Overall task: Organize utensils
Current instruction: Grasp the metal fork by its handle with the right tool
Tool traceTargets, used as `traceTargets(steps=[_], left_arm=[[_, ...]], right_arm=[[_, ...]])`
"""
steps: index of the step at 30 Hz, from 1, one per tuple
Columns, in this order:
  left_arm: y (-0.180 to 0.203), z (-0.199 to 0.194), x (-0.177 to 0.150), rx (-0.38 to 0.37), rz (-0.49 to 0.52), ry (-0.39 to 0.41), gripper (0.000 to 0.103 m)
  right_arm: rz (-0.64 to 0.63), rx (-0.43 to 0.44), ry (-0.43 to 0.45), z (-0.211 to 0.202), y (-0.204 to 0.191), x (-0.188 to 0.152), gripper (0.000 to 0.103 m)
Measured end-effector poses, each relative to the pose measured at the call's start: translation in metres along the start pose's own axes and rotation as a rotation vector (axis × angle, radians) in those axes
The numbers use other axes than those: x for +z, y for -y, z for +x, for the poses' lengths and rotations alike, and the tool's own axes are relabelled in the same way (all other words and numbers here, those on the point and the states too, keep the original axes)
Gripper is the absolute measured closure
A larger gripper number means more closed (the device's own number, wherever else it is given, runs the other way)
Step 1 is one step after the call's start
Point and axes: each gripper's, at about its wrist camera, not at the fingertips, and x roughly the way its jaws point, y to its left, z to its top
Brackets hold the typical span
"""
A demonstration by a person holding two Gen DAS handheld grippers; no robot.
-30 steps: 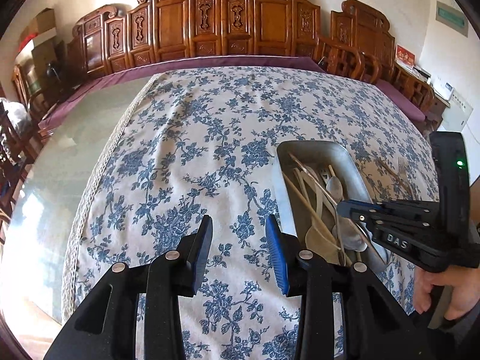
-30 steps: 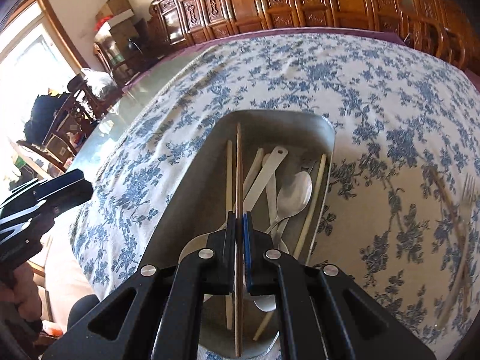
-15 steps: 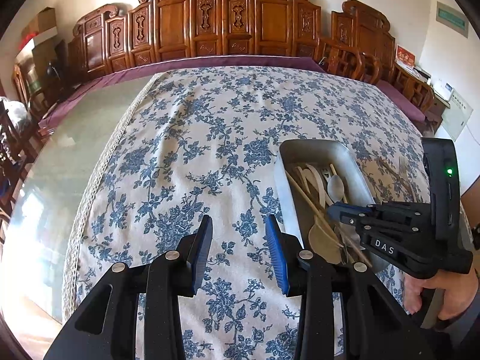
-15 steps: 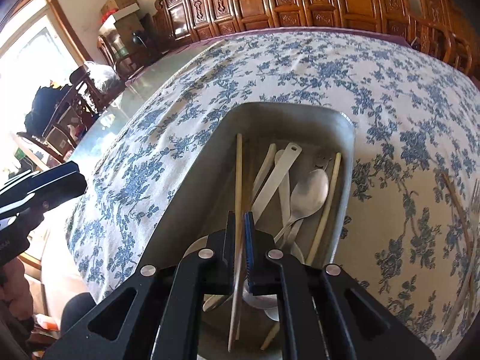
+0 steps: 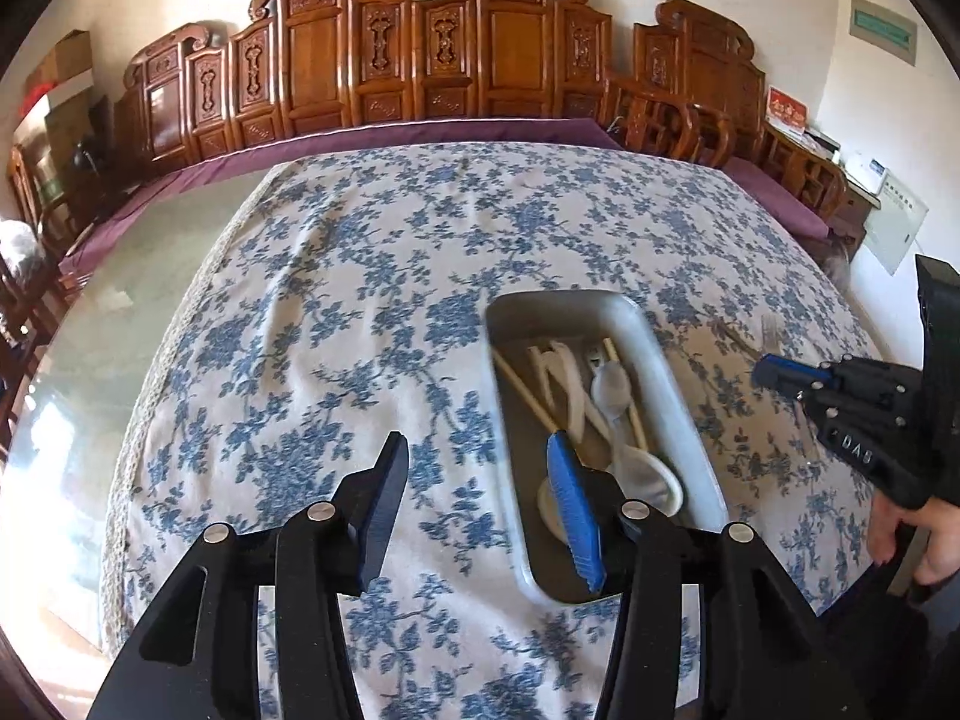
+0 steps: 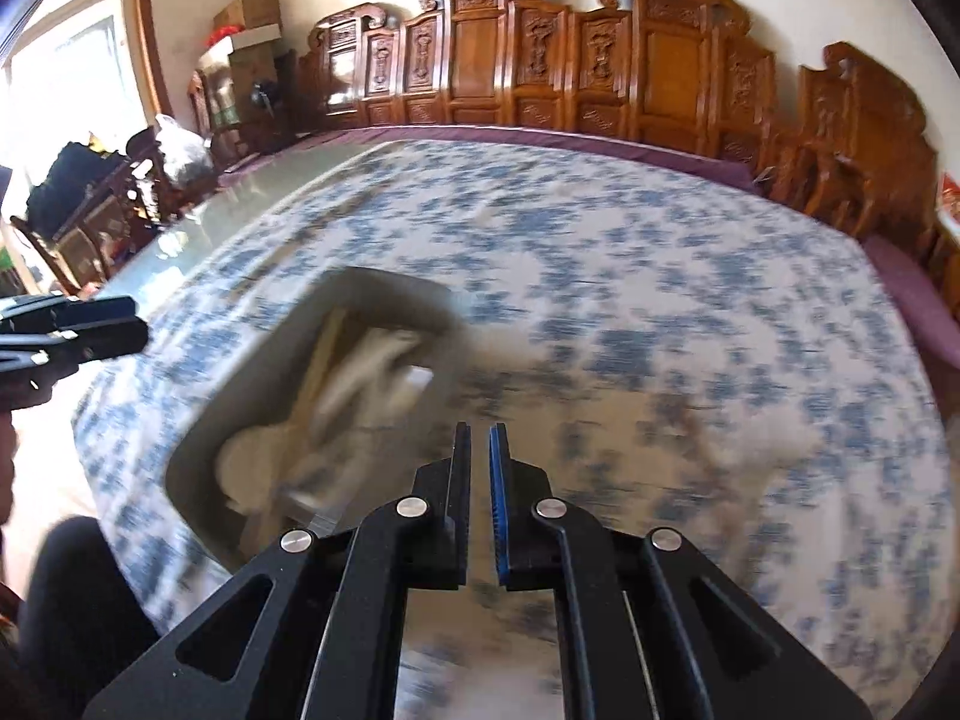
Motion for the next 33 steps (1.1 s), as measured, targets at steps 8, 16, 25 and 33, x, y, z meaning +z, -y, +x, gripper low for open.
traceTargets(steps=[8,16,25,33], left_arm=[[0.03,0.008,0.006,-0.029,0.01,0.016,0.027],[0.059,0.019,0.012,-0.042,0.014,0.017,0.018],[0.093,0.026,0.009,-0.089,0.034,0.012,0.018],[0.107,0.024,0.001,-0.102,0.065,0.004,0.018]], right_arm=[[0.057,-0.127,-0.024,0.004,0.077,-0.026,0.086],[0.196,-0.108,-0.083,0.028,0.121,-0.045,0.083],[0.224,-0.097,-0.135,0.046,0.122,-0.05,0.083],[0.233,-0.126,-0.145,0.049,0.117,-0.048,0.084]])
